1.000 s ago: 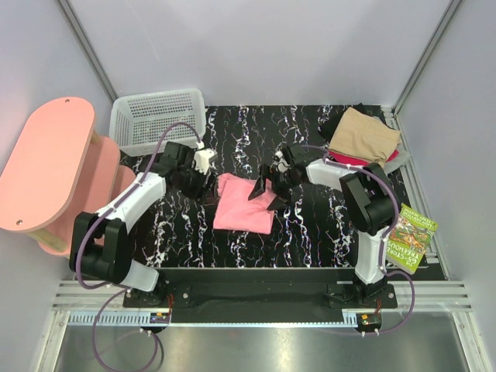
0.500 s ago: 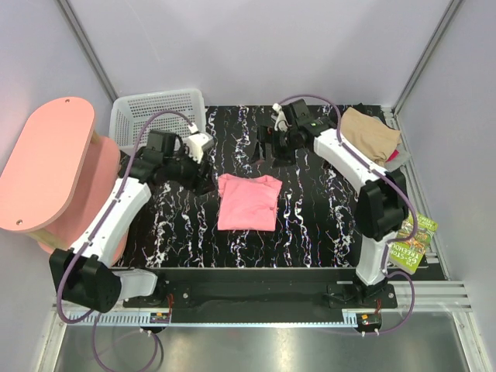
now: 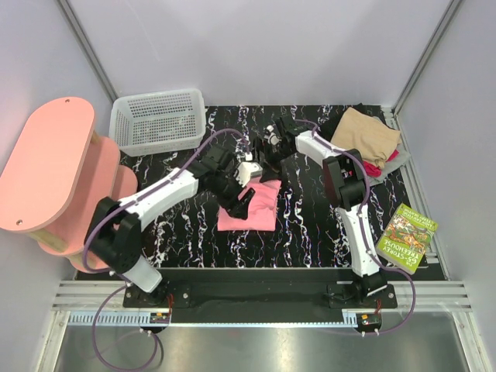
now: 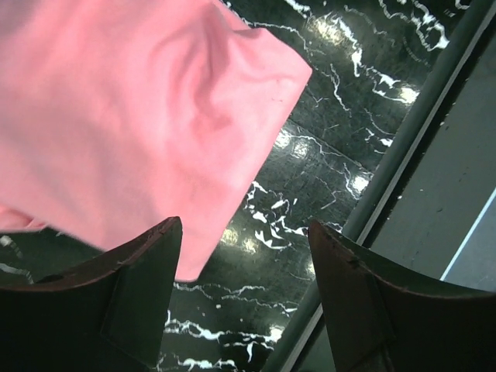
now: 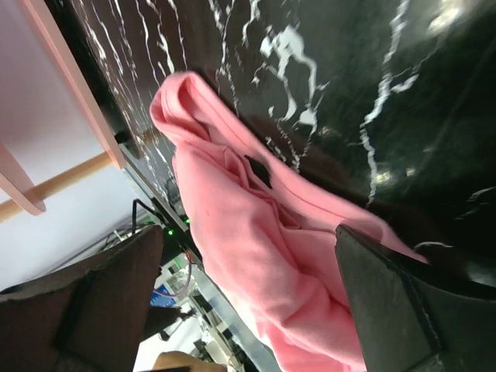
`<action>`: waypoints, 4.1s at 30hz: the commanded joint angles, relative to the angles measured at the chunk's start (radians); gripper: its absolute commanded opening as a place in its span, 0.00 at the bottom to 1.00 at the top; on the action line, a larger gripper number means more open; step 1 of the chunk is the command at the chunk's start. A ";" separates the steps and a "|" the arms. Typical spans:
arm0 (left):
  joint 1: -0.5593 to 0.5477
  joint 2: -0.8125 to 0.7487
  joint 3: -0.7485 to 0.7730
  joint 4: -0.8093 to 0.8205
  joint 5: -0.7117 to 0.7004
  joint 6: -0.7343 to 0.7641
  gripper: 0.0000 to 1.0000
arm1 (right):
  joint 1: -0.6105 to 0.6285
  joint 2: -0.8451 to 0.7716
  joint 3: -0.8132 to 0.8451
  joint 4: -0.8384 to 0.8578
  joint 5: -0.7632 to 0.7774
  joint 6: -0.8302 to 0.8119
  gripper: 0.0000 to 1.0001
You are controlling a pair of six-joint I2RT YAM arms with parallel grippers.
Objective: Fold and stack the t-shirts
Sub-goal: Smooth out wrinkles on the folded tshirt, then put the neatly folded tshirt into the corner of the board with the right arm
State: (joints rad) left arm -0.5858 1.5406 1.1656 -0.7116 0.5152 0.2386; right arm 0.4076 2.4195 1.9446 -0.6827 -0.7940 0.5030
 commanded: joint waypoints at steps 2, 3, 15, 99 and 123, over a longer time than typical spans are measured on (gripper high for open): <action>-0.017 0.168 0.058 0.089 -0.027 0.008 0.69 | -0.009 0.032 0.054 -0.014 -0.005 0.006 1.00; -0.020 0.185 0.060 0.087 -0.029 0.008 0.70 | -0.012 0.029 0.044 -0.030 0.024 -0.001 1.00; -0.057 0.248 -0.037 0.070 -0.106 0.073 0.69 | -0.018 -0.132 -0.231 -0.084 0.234 -0.077 1.00; -0.028 0.040 -0.009 -0.017 -0.277 0.139 0.67 | -0.118 -0.450 -0.835 0.351 0.338 0.002 1.00; -0.074 0.099 -0.007 0.032 -0.216 0.059 0.67 | -0.043 -0.419 -1.079 0.535 0.233 0.062 1.00</action>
State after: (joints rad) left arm -0.6559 1.7226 1.2282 -0.7094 0.2783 0.3050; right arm 0.3271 1.8984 0.9684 0.0040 -0.7559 0.6289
